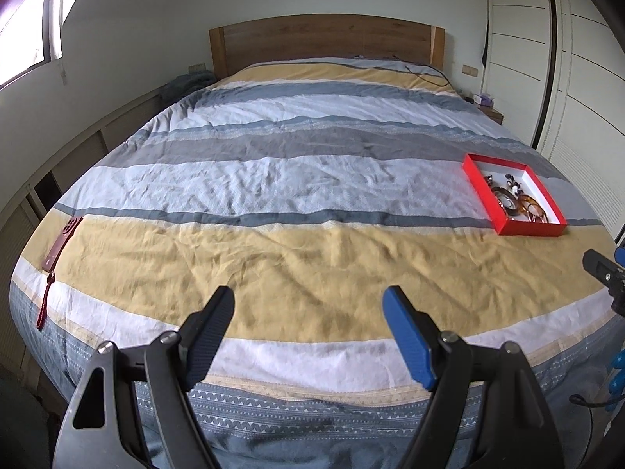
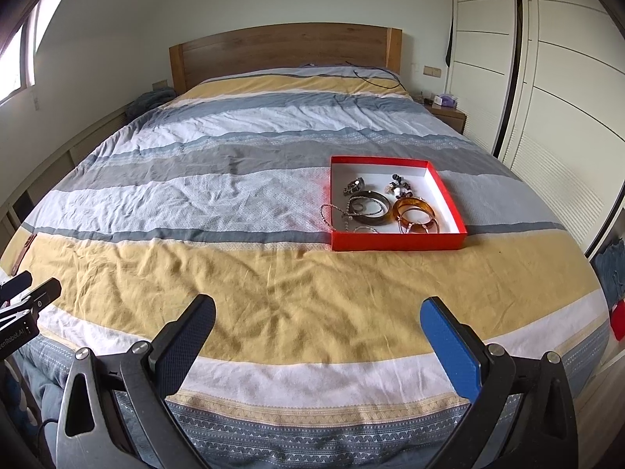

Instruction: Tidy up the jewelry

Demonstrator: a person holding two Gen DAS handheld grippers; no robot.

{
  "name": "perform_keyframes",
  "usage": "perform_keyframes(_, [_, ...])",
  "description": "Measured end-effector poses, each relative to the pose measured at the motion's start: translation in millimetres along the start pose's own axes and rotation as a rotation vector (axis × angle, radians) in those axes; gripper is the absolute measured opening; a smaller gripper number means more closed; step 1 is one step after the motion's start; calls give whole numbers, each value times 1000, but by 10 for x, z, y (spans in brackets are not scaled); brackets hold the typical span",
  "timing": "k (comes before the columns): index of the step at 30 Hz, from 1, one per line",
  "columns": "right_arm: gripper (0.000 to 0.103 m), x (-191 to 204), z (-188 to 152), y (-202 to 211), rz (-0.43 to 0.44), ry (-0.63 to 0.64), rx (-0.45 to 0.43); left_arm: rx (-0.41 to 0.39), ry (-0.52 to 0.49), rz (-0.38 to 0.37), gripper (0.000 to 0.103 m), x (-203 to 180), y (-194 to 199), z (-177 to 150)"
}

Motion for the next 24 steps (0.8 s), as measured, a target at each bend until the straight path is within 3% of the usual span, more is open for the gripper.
perform_keyframes(24, [103, -150, 34, 124, 16, -13, -29, 9, -20, 68, 77, -17, 61, 26])
Point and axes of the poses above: each gripper's, at about its wrist camera, not at the fingertips, and y roughly against the way its jaws point, x to its left, z to its top, the point moved 8 cm from there along -y, roughly the way its jaws point, and after that the axes turned 4 degrees about z, right-handed, at the moved point
